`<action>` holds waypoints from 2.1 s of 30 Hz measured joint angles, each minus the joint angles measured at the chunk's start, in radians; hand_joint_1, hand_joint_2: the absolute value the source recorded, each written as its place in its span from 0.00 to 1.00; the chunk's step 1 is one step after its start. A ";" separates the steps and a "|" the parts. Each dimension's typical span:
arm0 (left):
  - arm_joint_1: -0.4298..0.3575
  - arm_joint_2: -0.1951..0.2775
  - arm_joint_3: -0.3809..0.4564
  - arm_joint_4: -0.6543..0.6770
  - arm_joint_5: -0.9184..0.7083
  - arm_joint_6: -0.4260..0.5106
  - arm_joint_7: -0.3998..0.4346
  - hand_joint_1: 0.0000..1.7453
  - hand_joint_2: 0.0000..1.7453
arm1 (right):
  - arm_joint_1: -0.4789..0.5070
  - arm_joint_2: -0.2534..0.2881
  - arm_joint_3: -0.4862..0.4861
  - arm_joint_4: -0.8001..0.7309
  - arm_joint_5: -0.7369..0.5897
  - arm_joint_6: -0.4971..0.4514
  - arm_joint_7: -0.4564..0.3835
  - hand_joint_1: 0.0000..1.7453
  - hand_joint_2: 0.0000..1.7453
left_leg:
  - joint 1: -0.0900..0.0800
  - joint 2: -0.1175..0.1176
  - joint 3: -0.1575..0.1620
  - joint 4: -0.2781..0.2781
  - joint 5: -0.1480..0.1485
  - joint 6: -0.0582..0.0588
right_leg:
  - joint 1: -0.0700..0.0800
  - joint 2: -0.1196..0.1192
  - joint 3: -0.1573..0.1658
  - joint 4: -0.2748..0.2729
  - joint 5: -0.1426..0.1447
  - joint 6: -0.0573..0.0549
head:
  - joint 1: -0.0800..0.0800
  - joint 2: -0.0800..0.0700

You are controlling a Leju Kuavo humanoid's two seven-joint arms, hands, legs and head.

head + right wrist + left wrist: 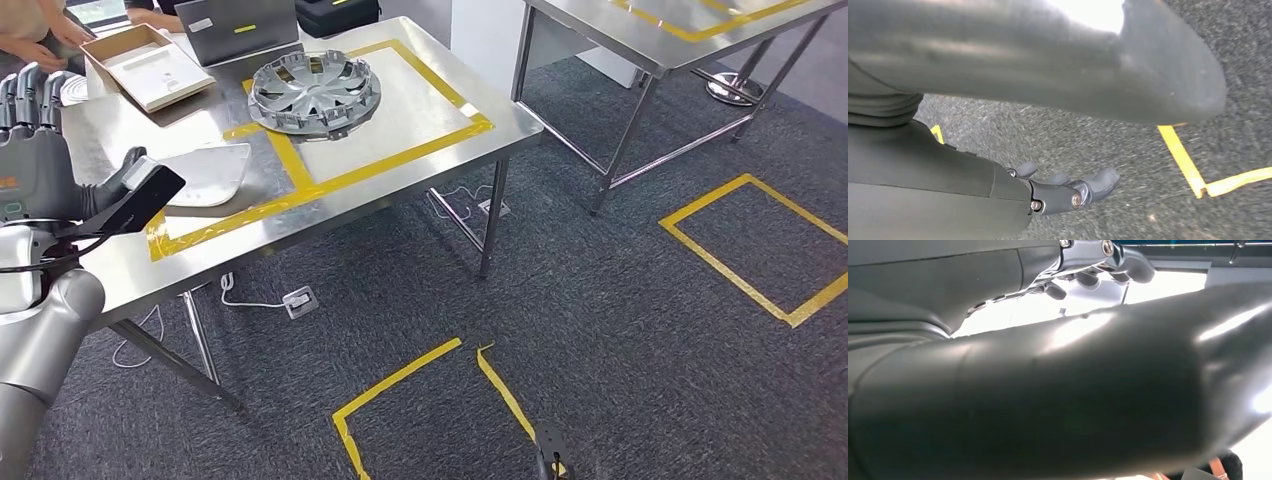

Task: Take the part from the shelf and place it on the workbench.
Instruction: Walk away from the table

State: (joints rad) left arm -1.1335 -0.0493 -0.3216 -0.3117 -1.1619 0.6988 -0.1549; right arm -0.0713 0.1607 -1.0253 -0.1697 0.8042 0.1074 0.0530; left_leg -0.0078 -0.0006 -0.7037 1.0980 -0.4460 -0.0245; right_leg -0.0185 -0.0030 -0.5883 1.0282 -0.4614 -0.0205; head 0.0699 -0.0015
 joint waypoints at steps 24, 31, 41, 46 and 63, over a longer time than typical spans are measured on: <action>0.046 0.009 -0.001 0.010 0.021 -0.020 0.018 0.00 0.00 | 0.000 0.001 0.000 0.000 0.003 -0.001 0.001 0.00 0.00 | 0.000 0.003 0.044 -0.069 0.049 0.032 | -0.001 0.004 0.009 0.070 -0.041 0.048 | 0.001 0.000; 0.266 0.056 0.154 0.032 0.437 -0.155 0.042 0.00 1.00 | 0.002 0.001 -0.010 0.000 0.000 -0.013 0.048 0.00 1.00 | -0.010 0.016 0.049 -0.081 -0.008 0.029 | -0.004 0.006 0.047 -0.002 -0.049 0.023 | 0.001 0.000; 0.864 0.063 0.519 0.054 0.833 -0.350 0.456 0.00 1.00 | 0.043 -0.039 0.119 -0.016 -0.105 -0.021 0.076 0.00 1.00 | -0.003 0.006 0.039 -0.097 0.085 0.003 | 0.008 0.013 0.020 0.008 -0.041 0.008 | -0.016 0.000; 0.964 0.067 0.537 0.048 0.883 -0.400 0.406 0.00 1.00 | 0.070 -0.058 0.236 -0.039 -0.207 -0.032 0.058 0.00 1.00 | -0.003 0.004 0.037 -0.096 0.082 0.004 | 0.008 0.011 0.020 0.007 -0.043 0.009 | -0.016 0.000; 1.152 0.065 0.480 -0.016 1.041 -0.568 0.263 0.00 0.50 | 0.152 -0.105 0.657 -0.132 -0.545 -0.073 -0.005 0.00 0.75 | -0.003 0.001 0.033 -0.090 0.081 0.010 | 0.007 0.007 0.021 0.006 -0.041 0.014 | -0.016 0.000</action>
State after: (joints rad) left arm 0.0187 0.0159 0.1582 -0.3281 -0.1213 0.1310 0.1083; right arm 0.0811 0.0555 -0.3679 -0.3020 0.2589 0.0345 0.0481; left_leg -0.0111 0.0002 -0.6708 1.0079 -0.3646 -0.0142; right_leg -0.0112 0.0043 -0.5672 1.0340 -0.5024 -0.0062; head 0.0540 -0.0015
